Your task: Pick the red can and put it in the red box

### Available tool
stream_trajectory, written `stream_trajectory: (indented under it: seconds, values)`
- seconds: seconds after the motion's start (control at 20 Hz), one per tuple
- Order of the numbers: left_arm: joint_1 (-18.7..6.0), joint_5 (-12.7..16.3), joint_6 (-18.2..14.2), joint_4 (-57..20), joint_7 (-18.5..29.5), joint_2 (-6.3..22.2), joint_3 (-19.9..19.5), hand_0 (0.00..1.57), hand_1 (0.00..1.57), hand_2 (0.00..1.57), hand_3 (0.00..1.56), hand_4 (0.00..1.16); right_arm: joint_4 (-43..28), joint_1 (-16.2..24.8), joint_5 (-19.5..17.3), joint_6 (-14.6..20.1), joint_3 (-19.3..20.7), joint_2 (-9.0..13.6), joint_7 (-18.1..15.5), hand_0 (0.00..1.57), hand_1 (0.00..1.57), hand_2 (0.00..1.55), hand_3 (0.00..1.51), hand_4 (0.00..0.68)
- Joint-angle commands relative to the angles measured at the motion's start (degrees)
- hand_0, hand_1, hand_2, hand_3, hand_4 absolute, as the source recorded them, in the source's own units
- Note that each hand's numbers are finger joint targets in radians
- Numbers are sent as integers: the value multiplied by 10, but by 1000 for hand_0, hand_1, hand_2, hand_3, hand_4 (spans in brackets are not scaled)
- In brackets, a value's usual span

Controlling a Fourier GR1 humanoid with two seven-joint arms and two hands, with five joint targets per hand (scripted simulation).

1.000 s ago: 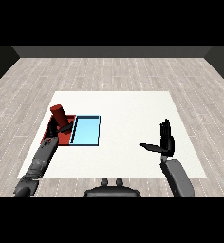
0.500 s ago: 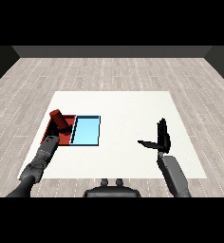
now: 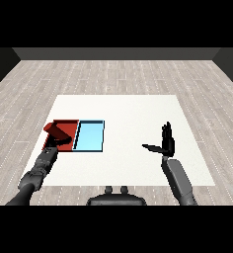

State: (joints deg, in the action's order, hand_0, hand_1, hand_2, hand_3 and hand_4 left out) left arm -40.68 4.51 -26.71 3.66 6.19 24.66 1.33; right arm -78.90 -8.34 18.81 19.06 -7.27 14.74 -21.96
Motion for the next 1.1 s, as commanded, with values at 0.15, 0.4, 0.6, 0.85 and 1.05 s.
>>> stream_trajectory:
  seconds: [0.15,0.4,0.6,0.85,1.05]
  values:
    - [-29,-12,69,-22,-50,26,7,0,0,0,0,0,20,-30,-2,9,12,-11,5,0,0,0,0,0]
    - [-17,-20,38,-10,-13,24,11,0,0,0,0,0,-9,-3,7,-9,12,-14,-7,0,0,0,0,0]
    - [-15,32,60,55,100,16,-42,0,0,0,0,0,-21,12,18,-33,19,-5,-13,0,0,0,0,0]
    - [2,82,142,130,215,11,-86,670,670,381,0,0,-45,5,11,-38,4,-13,-15,0,0,0,0,0]
    - [20,100,198,211,245,-10,-84,0,0,0,0,0,-37,21,5,-68,-11,-14,-40,0,0,0,0,0]
